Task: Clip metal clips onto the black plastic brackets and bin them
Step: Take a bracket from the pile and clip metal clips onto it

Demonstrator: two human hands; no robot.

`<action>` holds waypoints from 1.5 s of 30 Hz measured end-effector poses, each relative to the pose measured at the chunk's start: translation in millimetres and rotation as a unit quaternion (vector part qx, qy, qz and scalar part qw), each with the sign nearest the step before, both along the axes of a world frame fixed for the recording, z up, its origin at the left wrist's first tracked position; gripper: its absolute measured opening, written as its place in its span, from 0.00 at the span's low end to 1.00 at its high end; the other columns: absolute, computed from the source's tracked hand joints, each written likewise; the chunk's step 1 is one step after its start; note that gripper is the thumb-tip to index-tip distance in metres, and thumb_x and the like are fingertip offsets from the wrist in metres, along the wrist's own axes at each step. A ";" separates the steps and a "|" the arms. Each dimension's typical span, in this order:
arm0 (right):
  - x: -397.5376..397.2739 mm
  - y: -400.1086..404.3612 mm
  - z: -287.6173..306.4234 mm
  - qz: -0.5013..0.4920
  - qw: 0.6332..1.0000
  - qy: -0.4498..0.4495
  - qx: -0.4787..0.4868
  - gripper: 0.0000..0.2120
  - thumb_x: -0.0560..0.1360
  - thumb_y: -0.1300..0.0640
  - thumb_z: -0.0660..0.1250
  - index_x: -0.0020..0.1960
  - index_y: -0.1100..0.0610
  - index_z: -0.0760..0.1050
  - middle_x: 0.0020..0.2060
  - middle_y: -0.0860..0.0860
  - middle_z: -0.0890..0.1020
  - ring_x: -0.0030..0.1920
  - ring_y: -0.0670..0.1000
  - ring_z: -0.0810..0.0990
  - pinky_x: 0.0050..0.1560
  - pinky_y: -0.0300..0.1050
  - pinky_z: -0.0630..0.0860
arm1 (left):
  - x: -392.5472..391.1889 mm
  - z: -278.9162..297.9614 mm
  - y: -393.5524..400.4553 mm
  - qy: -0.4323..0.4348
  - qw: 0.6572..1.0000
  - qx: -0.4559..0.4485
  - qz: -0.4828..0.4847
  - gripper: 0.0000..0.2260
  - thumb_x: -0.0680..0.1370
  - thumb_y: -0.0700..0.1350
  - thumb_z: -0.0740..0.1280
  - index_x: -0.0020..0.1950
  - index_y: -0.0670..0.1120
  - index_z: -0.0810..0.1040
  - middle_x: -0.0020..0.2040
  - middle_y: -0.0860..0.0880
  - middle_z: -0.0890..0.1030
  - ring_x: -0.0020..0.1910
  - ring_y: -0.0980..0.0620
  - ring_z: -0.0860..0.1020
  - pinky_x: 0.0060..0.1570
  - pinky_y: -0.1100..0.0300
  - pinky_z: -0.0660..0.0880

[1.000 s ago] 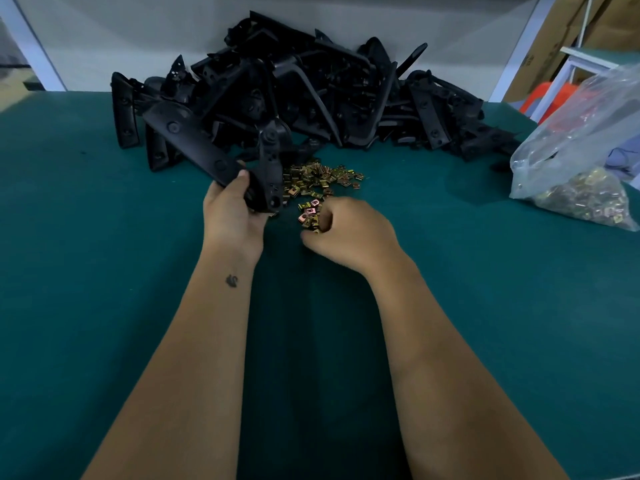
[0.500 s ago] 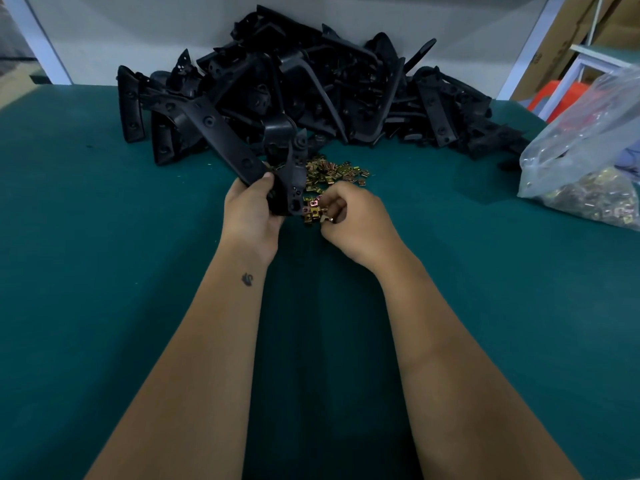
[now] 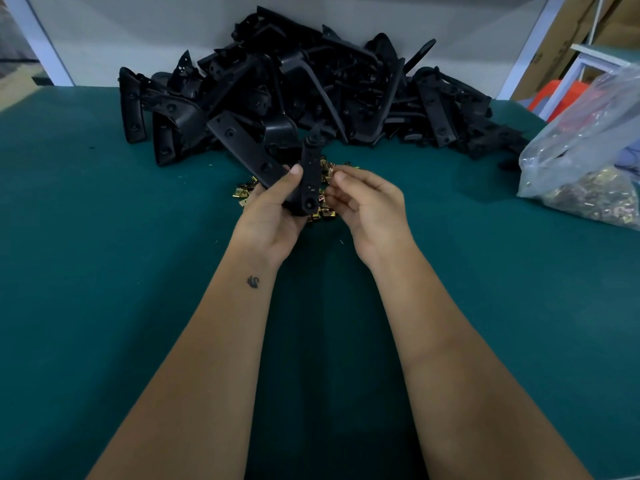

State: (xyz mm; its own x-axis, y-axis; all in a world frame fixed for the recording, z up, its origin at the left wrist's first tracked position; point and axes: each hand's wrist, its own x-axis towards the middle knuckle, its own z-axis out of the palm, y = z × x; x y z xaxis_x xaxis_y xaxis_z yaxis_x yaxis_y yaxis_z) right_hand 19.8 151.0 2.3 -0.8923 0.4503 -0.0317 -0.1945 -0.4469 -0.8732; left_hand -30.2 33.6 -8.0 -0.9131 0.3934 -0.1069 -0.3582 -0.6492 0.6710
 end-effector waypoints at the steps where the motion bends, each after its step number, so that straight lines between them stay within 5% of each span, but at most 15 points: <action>1: 0.5 0.1 0.9 0.001 1.000 0.002 -0.013 0.04 0.75 0.69 0.68 0.47 0.63 0.80 0.38 0.55 0.84 0.38 0.49 0.82 0.41 0.40 0.80 | 0.4 -0.3 0.3 0.001 1.000 -0.007 -0.009 0.13 0.80 0.39 0.67 0.65 0.42 0.75 0.56 0.45 0.83 0.52 0.51 0.83 0.47 0.58 0.80; 9: 4.3 0.3 5.1 0.019 1.000 -0.005 -0.017 0.03 0.76 0.66 0.69 0.46 0.60 0.81 0.38 0.52 0.85 0.34 0.47 0.81 0.33 0.38 0.77 | -0.2 -3.5 -0.6 0.013 0.998 -0.022 -0.049 0.04 0.79 0.39 0.67 0.53 0.44 0.79 0.50 0.47 0.85 0.47 0.51 0.84 0.44 0.58 0.80; 18: 3.2 -0.9 5.7 0.034 0.999 -0.032 0.013 0.07 0.76 0.64 0.68 0.40 0.56 0.80 0.37 0.51 0.82 0.32 0.45 0.79 0.31 0.37 0.73 | 0.4 -2.8 -0.6 0.028 0.998 -0.036 -0.054 0.06 0.79 0.38 0.68 0.55 0.44 0.77 0.46 0.48 0.85 0.43 0.52 0.84 0.42 0.58 0.80; 23: 3.5 -0.4 5.0 0.045 0.999 -0.018 -0.014 0.04 0.78 0.63 0.65 0.47 0.58 0.79 0.39 0.53 0.83 0.33 0.46 0.78 0.33 0.37 0.73 | 1.2 -2.3 -0.7 0.026 0.997 -0.014 -0.067 0.03 0.78 0.38 0.67 0.51 0.44 0.78 0.47 0.47 0.84 0.44 0.52 0.83 0.42 0.58 0.80; 39: 1.1 -4.1 3.4 0.044 0.998 -0.048 0.015 0.03 0.77 0.63 0.67 0.47 0.58 0.79 0.37 0.53 0.79 0.33 0.46 0.76 0.33 0.39 0.75 | 4.3 1.8 0.1 0.030 0.997 -0.051 -0.047 0.14 0.79 0.36 0.67 0.64 0.42 0.72 0.50 0.45 0.83 0.46 0.49 0.82 0.42 0.57 0.80; 45: 1.3 -0.1 2.7 0.045 0.998 -0.038 0.022 0.08 0.76 0.64 0.68 0.39 0.56 0.79 0.33 0.50 0.79 0.33 0.46 0.75 0.33 0.38 0.75 | 4.3 4.0 -2.5 0.056 0.994 -0.079 -0.057 0.17 0.79 0.36 0.66 0.67 0.41 0.72 0.51 0.46 0.84 0.47 0.50 0.84 0.43 0.57 0.80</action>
State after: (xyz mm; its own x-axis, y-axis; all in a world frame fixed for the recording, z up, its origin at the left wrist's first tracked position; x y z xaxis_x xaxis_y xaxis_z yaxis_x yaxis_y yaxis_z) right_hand 21.1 150.9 5.0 -0.9249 0.3710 -0.0830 -0.0873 -0.4197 -0.9035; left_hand -25.9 31.1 -4.0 -0.8733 0.4813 -0.0758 -0.3407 -0.4921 0.8011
